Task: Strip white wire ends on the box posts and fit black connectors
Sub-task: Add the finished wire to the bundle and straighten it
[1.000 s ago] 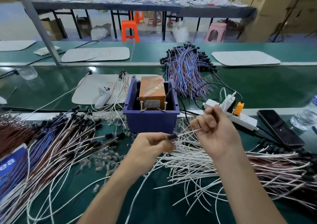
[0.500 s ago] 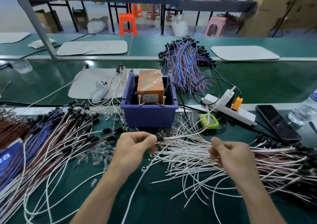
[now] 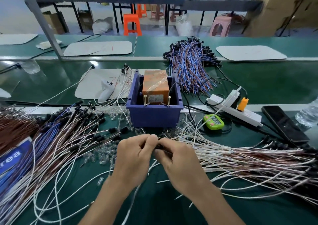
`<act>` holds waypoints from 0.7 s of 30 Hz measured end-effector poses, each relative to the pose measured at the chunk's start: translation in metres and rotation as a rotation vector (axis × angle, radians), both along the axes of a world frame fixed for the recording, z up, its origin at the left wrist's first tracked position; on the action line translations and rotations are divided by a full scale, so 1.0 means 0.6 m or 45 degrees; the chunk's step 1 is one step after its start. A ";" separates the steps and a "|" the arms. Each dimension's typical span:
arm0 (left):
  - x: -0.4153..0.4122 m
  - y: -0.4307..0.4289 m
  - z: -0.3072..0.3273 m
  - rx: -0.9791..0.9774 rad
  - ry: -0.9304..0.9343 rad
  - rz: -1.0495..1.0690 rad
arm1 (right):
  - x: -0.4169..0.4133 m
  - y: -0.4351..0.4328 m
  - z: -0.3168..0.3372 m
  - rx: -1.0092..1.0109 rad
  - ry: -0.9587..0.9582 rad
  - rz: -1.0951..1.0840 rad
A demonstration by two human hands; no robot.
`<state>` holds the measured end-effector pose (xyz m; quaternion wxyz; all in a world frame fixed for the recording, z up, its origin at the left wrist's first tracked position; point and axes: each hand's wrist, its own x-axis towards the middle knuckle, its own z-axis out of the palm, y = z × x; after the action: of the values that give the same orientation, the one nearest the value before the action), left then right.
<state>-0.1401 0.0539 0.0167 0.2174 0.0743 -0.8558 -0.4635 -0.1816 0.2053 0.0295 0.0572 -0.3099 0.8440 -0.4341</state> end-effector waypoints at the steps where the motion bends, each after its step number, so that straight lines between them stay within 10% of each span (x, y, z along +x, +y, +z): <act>1: 0.000 -0.002 0.001 -0.033 0.024 0.028 | 0.001 -0.002 0.003 -0.037 -0.038 0.059; 9: -0.030 0.025 0.021 1.045 -0.034 -0.129 | -0.027 -0.011 0.020 -0.475 -0.487 0.256; 16: -0.022 0.004 0.008 0.316 0.071 0.077 | -0.037 -0.013 0.001 -0.438 -0.516 0.263; 21: -0.031 0.018 0.017 0.945 -0.053 0.037 | -0.032 -0.019 -0.002 -0.619 -0.693 0.267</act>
<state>-0.1589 0.0649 0.0267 0.1648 0.1694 -0.6325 -0.7376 -0.2007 0.1941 0.0285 0.2484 -0.2725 0.6339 -0.6799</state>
